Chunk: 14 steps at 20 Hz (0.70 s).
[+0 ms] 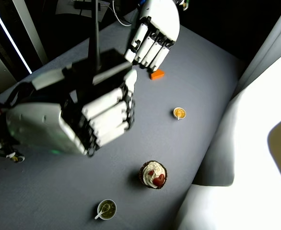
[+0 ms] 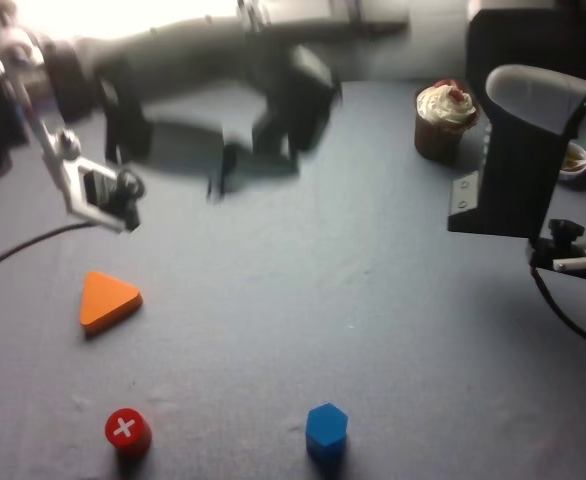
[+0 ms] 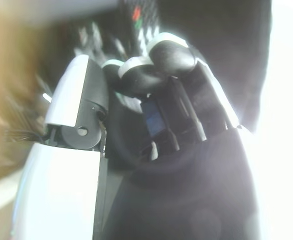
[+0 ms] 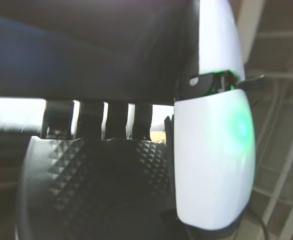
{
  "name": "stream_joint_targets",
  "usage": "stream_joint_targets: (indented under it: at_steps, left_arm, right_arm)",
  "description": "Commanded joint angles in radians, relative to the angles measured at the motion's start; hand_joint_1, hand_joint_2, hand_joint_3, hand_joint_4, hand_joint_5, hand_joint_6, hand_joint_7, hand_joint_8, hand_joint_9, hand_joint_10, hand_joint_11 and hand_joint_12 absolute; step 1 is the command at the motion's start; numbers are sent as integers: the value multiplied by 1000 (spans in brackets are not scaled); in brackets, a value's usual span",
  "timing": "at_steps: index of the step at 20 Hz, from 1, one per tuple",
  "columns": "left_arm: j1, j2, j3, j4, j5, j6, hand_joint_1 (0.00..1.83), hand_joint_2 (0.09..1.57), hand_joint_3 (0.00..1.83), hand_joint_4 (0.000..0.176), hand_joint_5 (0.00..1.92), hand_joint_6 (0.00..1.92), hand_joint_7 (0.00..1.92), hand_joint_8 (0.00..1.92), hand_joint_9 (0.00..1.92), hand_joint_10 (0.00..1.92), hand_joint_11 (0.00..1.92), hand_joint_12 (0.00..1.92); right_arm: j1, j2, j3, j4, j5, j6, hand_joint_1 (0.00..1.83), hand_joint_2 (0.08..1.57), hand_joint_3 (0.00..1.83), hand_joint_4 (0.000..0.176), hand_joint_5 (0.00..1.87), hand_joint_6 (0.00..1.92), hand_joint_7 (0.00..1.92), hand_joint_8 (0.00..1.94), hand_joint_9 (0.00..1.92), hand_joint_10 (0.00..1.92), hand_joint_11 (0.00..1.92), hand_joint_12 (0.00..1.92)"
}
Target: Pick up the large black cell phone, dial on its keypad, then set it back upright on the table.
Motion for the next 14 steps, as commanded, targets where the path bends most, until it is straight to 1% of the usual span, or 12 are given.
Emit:
stream_joint_targets:
  at_steps: [1,3,4,5,6,8,9,10,11,12,13,14]
  left_arm:
    - [-19,2,4,-110,-142,-9,1319,1248,0,57,75,6,708,1504,770,1921,639,1921]
    - [-13,-10,13,-192,-259,-74,1324,1236,0,48,100,9,730,1469,750,1921,642,1921]
    - [-5,-15,11,-214,-306,-123,1325,1228,0,39,123,9,748,1442,722,1921,601,1921]
    - [6,-17,7,-238,-340,-160,1328,1219,0,28,143,10,766,1415,720,1921,605,1921]
    - [18,-17,3,-256,-363,-183,1325,1223,0,16,195,18,758,1431,710,1921,599,1921]
    - [42,-16,-4,-304,-410,-201,1321,1177,0,0,248,16,843,1269,654,1803,558,1921]
    - [59,-9,-12,-322,-411,-201,936,1251,3,0,242,5,717,1084,617,1661,498,1921]
    - [89,2,-17,-339,-414,-201,682,1289,1,0,252,1,689,708,589,1433,441,1836]
    - [110,8,-22,-360,-419,-201,682,1289,1,0,252,1,689,708,589,1433,441,1836]
    - [138,14,-28,-397,-433,-201,619,1285,0,0,259,1,704,539,585,1308,437,1748]
    - [161,16,-31,-421,-452,-201,540,1267,0,0,257,0,723,348,575,1109,399,1629]
    - [199,7,-31,-461,-496,-197,331,1257,0,0,239,0,690,109,531,788,318,1438]
  right_arm:
    - [1,4,7,-13,154,19,1483,1152,2,0,860,895,800,1116,812,1282,800,1614]
    - [-16,-7,20,-8,158,19,1480,1175,1,0,803,993,746,1183,769,1337,761,1647]
    - [-23,-16,29,2,168,19,1487,1125,0,0,950,770,859,1060,874,1222,858,1597]
    - [-30,-23,37,8,177,20,1489,1108,1,0,988,704,887,1031,903,1182,891,1563]
    - [-37,-29,44,9,186,24,1484,1152,2,0,849,920,804,1112,822,1269,787,1622]
    - [-50,-36,50,10,208,29,1484,1155,0,0,797,1035,813,1076,847,1219,776,1623]
    - [-57,-38,50,10,221,35,1485,1148,0,0,814,1046,857,996,866,1190,756,1636]
    - [-64,-39,50,10,240,38,1486,1135,0,0,872,977,890,937,884,1156,757,1627]
    - [-68,-42,49,11,260,38,1486,1135,0,0,872,977,890,937,884,1156,757,1627]
    - [-75,-43,46,11,278,38,1486,1128,0,0,882,972,898,910,899,1129,777,1602]
    - [-77,-43,43,11,289,38,1487,1127,0,0,875,984,908,895,903,1123,777,1601]
    - [-82,-43,36,11,304,39,1488,1121,0,0,881,983,936,857,922,1091,780,1588]
